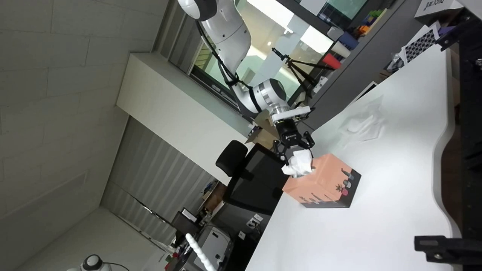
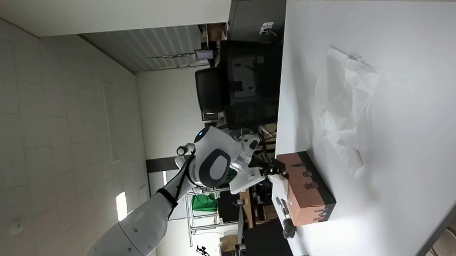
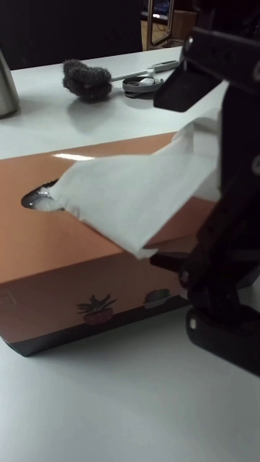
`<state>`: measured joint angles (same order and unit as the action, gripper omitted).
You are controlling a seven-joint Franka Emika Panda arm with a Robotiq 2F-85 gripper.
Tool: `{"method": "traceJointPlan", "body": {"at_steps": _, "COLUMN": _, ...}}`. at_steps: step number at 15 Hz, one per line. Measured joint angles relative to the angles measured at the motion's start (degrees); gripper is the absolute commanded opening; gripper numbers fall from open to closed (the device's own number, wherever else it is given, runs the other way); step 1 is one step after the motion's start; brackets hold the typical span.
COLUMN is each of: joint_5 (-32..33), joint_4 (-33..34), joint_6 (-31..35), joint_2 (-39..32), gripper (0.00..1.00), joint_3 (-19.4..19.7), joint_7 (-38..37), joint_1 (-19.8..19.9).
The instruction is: Remove one tissue square from the box and place it on the counter
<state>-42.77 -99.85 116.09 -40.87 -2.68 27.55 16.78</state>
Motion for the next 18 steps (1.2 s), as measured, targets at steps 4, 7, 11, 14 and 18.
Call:
{"method": "traceJointPlan", "body": {"at_steps": 4, "joint_5": 0.00, "joint_4": -0.10, "joint_6": 0.11, "joint_2": 0.92, "gripper": 0.59, "joint_3": -0.24, "joint_7": 1.39, "joint_1": -0.44}}
{"method": "traceJointPlan", "body": {"at_steps": 7, "joint_5": 0.01, "joint_4": -0.10, "joint_6": 0.12, "joint_2": 1.31, "gripper": 0.38, "joint_3": -0.25, "joint_7": 1.52, "joint_1": -0.77}}
{"method": "traceJointPlan", "body": {"at_steps": 11, "joint_5": 0.06, "joint_4": -0.10, "joint_6": 0.02, "joint_2": 1.40, "gripper": 0.11, "joint_3": -0.16, "joint_7": 1.28, "joint_1": -0.86}}
{"method": "traceJointPlan", "body": {"at_steps": 14, "joint_5": 0.44, "joint_4": -0.10, "joint_6": -0.14, "joint_2": 1.40, "gripper": 0.00, "joint_3": 0.43, "joint_7": -0.76, "joint_1": -1.24}}
{"method": "traceJointPlan", "body": {"at_steps": 18, "joint_5": 2.43, "joint_4": -0.03, "joint_6": -0.13, "joint_2": 1.78, "gripper": 0.00, "joint_3": 1.95, "joint_7": -7.18, "joint_1": -2.36}}
